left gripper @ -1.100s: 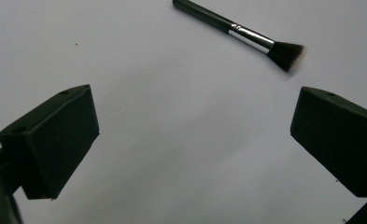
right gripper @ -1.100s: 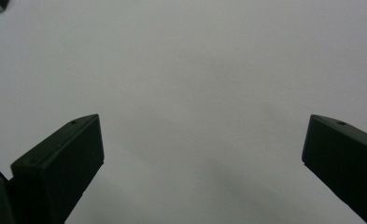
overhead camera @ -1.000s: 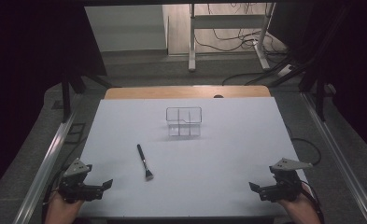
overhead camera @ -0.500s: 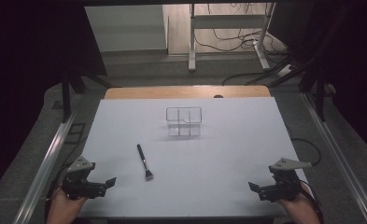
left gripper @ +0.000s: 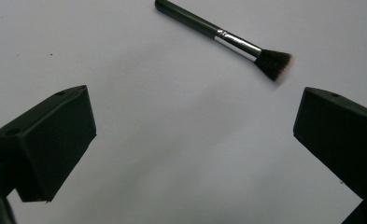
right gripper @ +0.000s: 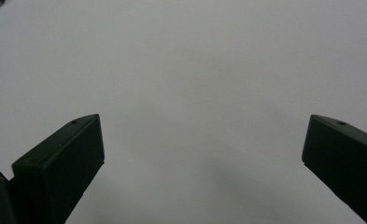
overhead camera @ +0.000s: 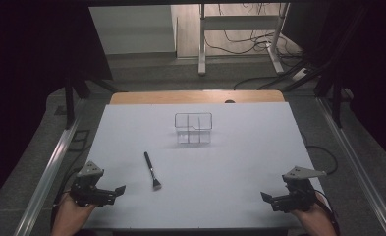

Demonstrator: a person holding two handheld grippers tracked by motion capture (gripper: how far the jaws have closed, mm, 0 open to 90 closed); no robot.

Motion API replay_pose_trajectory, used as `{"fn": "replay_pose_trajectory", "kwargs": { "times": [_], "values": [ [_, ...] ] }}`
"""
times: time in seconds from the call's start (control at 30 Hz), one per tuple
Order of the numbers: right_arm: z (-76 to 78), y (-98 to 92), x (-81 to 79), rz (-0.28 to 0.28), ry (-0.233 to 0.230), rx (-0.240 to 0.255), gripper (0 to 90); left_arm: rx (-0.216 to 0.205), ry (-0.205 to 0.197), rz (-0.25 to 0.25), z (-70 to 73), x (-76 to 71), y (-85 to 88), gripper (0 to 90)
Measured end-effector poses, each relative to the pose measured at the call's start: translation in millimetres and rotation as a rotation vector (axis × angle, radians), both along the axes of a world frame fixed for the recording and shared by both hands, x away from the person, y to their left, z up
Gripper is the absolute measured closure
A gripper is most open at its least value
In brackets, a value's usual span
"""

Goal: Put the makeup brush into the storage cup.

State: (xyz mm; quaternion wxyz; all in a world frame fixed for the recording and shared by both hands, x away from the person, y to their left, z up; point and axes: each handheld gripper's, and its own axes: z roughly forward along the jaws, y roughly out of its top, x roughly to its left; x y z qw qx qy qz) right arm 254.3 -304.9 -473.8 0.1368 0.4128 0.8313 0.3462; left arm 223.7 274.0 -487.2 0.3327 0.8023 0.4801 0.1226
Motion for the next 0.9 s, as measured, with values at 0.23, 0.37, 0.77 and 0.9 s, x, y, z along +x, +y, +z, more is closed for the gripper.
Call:
{"fn": "replay_pose_trajectory", "kwargs": {
  "times": [0.23,0.37,0.77,0.9],
  "values": [
    [0.1,0.2,0.3,0.0,0.001,-0.001,0.0,0.021,0.017,-0.023,-0.9,6.7,-3.5,0.0],
    [0.3,0.3,0.3,-0.001,-0.002,-0.002,0.0,0.029,0.023,-0.032,-0.4,10.4,-5.3,0.0],
    [0.5,0.1,0.6,-0.003,-0.002,-0.008,0.0,0.026,0.019,-0.047,-1.3,18.8,-9.4,0.0],
    [1.0,-1.1,0.9,-0.005,-0.007,-0.005,0.0,0.035,0.015,-0.064,1.2,24.3,-14.4,0.0]
  ]
}}
